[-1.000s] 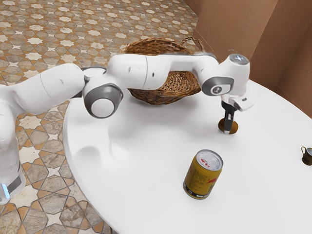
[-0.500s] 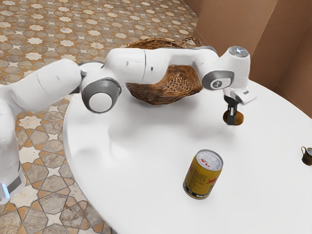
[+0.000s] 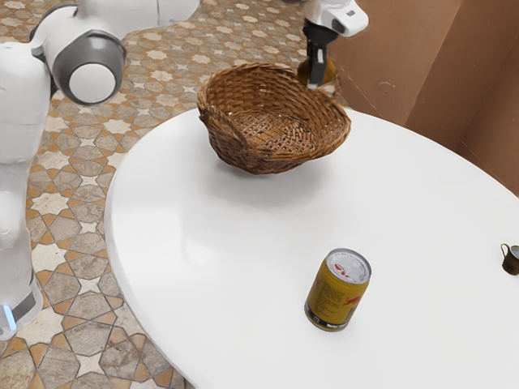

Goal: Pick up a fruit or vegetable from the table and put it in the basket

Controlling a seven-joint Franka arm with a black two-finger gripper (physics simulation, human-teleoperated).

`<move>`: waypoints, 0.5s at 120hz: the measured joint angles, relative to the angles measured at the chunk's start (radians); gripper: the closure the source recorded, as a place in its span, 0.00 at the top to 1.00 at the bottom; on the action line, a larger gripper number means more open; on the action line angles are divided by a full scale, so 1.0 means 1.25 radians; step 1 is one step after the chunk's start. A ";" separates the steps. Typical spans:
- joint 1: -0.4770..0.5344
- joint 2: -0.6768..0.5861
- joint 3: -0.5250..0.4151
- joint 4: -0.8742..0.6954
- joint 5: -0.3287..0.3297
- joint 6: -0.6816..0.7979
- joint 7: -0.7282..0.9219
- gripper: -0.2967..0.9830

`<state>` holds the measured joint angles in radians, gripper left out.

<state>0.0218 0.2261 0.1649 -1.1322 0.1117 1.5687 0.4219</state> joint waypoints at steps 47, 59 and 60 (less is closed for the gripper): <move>0.002 -0.033 0.102 -0.060 -0.052 -0.036 -0.008 0.56; 0.002 -0.032 0.103 -0.061 -0.062 -0.038 -0.010 0.66; 0.002 -0.032 0.103 -0.061 -0.063 -0.038 -0.010 0.67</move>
<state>0.0240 0.1867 0.2937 -1.2090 0.0326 1.5212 0.4098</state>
